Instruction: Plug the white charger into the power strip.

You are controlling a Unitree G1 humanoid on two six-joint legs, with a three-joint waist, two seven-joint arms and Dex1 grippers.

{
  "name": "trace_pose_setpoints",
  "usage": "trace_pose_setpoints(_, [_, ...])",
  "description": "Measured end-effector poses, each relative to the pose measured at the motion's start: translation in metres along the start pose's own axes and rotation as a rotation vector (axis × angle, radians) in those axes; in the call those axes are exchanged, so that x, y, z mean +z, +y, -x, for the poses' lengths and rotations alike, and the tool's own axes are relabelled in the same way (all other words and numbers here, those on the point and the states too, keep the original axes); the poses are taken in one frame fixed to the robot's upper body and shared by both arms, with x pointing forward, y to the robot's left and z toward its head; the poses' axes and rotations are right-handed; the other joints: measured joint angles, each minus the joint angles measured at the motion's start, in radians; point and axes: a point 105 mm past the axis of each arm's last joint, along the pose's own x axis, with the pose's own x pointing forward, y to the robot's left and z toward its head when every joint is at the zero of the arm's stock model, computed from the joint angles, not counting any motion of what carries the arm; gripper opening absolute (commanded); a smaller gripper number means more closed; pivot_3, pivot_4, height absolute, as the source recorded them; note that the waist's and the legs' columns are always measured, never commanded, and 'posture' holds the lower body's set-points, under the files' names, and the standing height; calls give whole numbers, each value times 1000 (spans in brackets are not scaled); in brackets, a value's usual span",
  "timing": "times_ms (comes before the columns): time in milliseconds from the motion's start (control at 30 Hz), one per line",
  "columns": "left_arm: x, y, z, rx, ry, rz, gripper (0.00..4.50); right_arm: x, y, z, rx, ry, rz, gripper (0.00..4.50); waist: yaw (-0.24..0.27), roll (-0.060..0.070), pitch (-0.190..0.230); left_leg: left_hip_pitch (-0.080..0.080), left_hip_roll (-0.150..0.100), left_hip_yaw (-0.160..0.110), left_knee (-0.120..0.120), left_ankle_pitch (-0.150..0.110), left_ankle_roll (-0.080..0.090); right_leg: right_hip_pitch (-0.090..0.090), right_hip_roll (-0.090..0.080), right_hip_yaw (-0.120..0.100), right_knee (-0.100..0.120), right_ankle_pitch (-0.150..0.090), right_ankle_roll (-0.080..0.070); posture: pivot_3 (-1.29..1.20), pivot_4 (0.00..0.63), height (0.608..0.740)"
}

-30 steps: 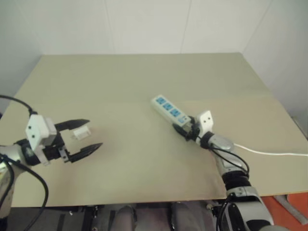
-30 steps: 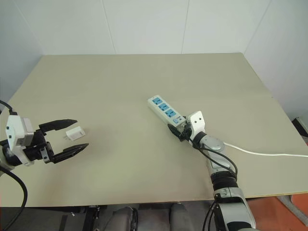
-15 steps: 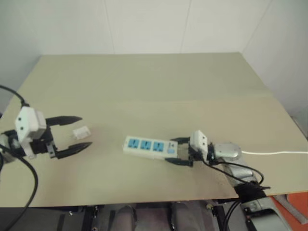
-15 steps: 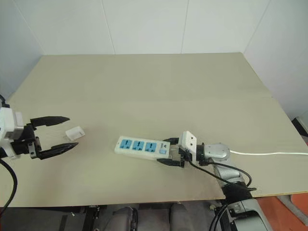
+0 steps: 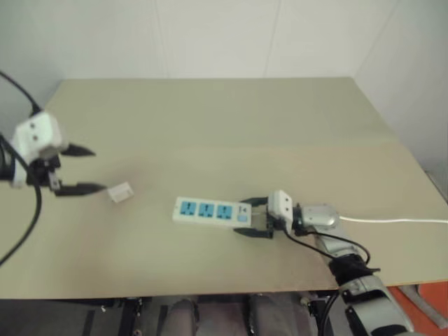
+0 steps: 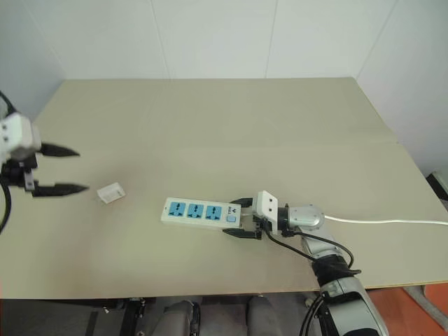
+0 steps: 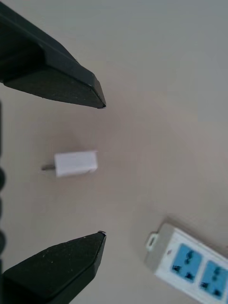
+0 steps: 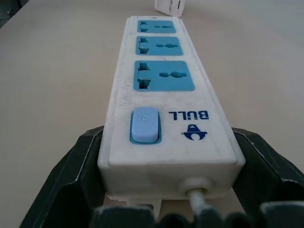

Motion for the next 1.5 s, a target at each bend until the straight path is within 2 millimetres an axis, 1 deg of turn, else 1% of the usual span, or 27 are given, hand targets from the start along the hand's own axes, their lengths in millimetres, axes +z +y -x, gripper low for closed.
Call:
trace_pose_setpoints(67, [8, 7, -3, -12, 68, 8, 4500, 2, -1, -3, 0, -8, 5, 3415, -8, 0, 0, 0, 0, 0, 0, 0, 0, 0, 0, 1, 4, 0, 0, 0, 150, 740])
trace_pose_setpoints(133, [6, 10, -9, -61, 171, 23, 4500, 2, -1, -6, -11, -14, 1, 3415, -16, 0, 0, 0, 0, 0, 1, 1, -1, -1, 1, 1, 5, 0, 0, 0, 150, 740])
trace_pose_setpoints(267, [-6, 8, -24, -159, 330, 67, 4500, 3, -1, -7, -14, -12, -9, 3415, -23, 0, 0, -1, 0, -1, 1, 1, -1, -1, 1, 1, 5, 0, 0, 0, 150, 740])
trace_pose_setpoints(433, [-22, 13, -32, -176, 474, 121, 4500, 3, 1, -6, -31, -13, -13, 3415, -22, 0, 0, -2, 0, -2, 2, 1, -1, -2, 1, 0, 5, -1, 1, 0, 150, 740])
trace_pose_setpoints(533, [-31, 13, -42, -195, 520, 146, 4500, 3, 1, -6, -44, -14, -14, 3415, -21, 0, 0, -2, 0, -2, 3, 1, -1, -2, 1, 0, 6, -1, 1, 0, 150, 740])
trace_pose_setpoints(633, [-35, 11, -54, -210, 558, 171, 4500, 3, 2, -7, -52, -16, -17, 3415, -21, 0, 0, -2, 0, -2, 4, 1, -1, -2, 0, 0, 7, -1, 1, 0, 150, 740])
trace_pose_setpoints(767, [-34, 7, -70, -232, 593, 145, 4500, 3, 1, -9, -64, -16, -18, 3415, -22, 0, 0, -2, 0, -2, 4, 1, -1, -2, 1, 0, 8, -1, 1, 0, 150, 740])
trace_pose_setpoints(900, [-38, 9, -84, -206, 639, 121, 4500, 3, -1, -11, -85, -22, -27, 3415, -25, 0, 0, -1, 1, -2, 5, 1, -1, -2, 1, 1, 9, -1, 1, 0, 150, 740])
trace_pose_setpoints(1133, [-54, 6, -84, -216, 712, 110, 4500, 3, 1, -12, -108, -23, -26, 3415, -24, 0, 0, -2, 1, -2, 6, 1, -1, -2, 1, 1, 10, -1, 1, 0, 150, 740])
trace_pose_setpoints(1267, [-64, 1, -86, -231, 732, 127, 4500, 4, 2, -13, -118, -19, -23, 3415, -25, 0, 0, -1, 1, -2, 6, 1, -1, -2, 1, 1, 10, -1, 1, 0, 150, 740])
trace_pose_setpoints(1367, [-70, -5, -95, -240, 738, 139, 4500, 4, 1, -13, -123, -20, -28, 3415, -23, 0, 0, -2, 1, -2, 7, 1, -1, -2, 1, 1, 10, -1, 1, 0, 150, 740])
trace_pose_setpoints(1500, [-71, -9, -111, -225, 721, 147, 4500, 3, 1, -13, -127, -17, -32, 3415, -24, 0, 0, -2, 1, -3, 7, 1, -1, -2, 1, 1, 10, -1, 1, 0, 150, 740])
